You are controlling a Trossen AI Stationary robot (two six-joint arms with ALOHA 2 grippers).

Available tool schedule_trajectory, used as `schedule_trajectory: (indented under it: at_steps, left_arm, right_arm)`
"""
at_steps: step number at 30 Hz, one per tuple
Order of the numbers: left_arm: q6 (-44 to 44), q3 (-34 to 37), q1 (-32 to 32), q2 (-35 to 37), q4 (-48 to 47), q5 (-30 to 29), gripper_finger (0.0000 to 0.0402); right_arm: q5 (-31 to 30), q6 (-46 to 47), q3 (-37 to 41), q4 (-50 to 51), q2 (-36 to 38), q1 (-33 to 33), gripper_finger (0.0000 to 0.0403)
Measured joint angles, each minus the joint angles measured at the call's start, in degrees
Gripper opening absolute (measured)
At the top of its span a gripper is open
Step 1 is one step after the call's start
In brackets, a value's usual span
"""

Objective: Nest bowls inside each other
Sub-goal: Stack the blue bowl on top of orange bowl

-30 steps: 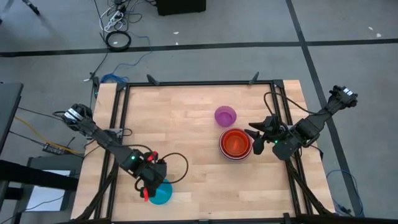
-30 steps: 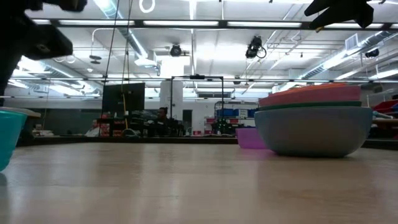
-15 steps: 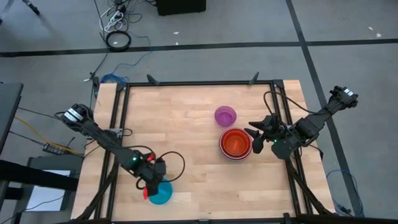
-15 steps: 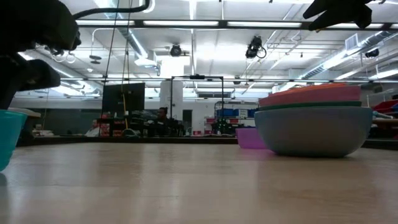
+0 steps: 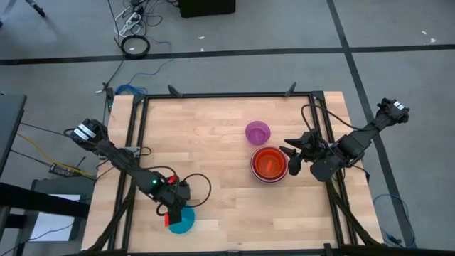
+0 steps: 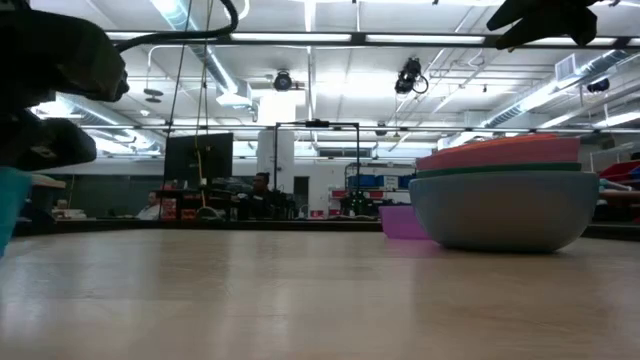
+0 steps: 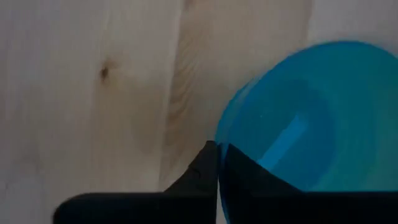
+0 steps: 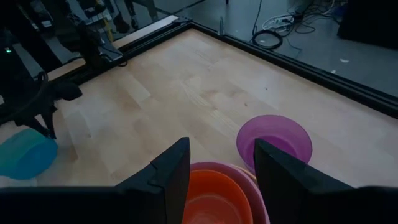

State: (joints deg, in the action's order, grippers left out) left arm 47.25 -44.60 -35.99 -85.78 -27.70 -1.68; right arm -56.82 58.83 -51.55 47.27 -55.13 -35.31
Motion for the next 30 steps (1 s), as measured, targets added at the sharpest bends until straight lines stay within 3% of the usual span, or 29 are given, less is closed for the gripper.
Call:
schedule_trajectory:
  at_steps: [8,12,21,30]
  left_arm:
    - [-5.6,-0.2,3.2,0.2,1.6,-2.0,0.0006]
    - [-10.3,-0.2,7.3,1.0,3.0,-6.2,0.0006]
    - [-26.8,-0.3,19.3,3.8,23.1,-9.3,0.0006]
    - [-38.5,-10.4,27.3,1.1,28.8,-9.3,0.0006]
  right_arm:
    - [0.0,-0.5,0.0,0.0,0.0,0.7,0.0164]
    - [0.0,-0.6,0.0,0.1,0.0,1.2,0.0164]
    - [0.0,-0.5,0.0,0.9,0.0,1.4,0.0164]
    - [-0.4,0.5,0.0,2.1,0.0,1.4,0.0164]
